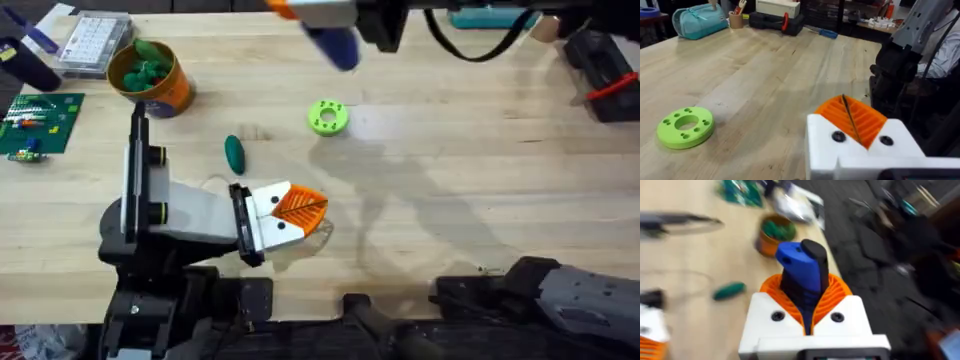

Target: Pick up the gripper from the table and insert it into the empty holder that is missing its gripper. Then pick up a screw, insert it into the mounting hole, and use the screwdriver to tighten it. Finally, clean up the table by picking up the vegetable and placing it into the bucket.

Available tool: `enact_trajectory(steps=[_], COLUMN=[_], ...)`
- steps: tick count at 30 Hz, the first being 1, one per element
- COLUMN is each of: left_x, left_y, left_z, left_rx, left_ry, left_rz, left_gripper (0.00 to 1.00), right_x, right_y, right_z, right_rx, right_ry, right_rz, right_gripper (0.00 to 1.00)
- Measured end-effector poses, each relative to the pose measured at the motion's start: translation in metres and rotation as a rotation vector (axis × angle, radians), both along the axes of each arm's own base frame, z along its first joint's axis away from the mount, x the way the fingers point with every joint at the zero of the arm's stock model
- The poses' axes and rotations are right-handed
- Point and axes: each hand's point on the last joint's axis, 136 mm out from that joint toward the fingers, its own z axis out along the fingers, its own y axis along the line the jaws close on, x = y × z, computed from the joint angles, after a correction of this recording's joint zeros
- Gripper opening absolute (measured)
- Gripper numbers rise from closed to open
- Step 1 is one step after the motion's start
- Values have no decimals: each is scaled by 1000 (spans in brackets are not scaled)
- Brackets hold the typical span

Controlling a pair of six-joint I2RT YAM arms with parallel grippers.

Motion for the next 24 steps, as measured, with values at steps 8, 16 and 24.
enact_trajectory(steps=[8, 16, 24], left_x=[0, 0, 0], left_y=[0, 0, 0], left_z=[0, 0, 0], left_rx=[0, 0, 0], left_ry=[0, 0, 1], left_rz=[0, 0, 0], left_gripper=[8, 8, 8], right_x=[73, 125, 159], right_y=[-31, -56, -76], right_z=[-57, -125, -185], right_rx=[-218, -424, -576], right_ry=[-41, -18, 16], right_rz=[-186, -281, -342], right_gripper=[50, 49, 51])
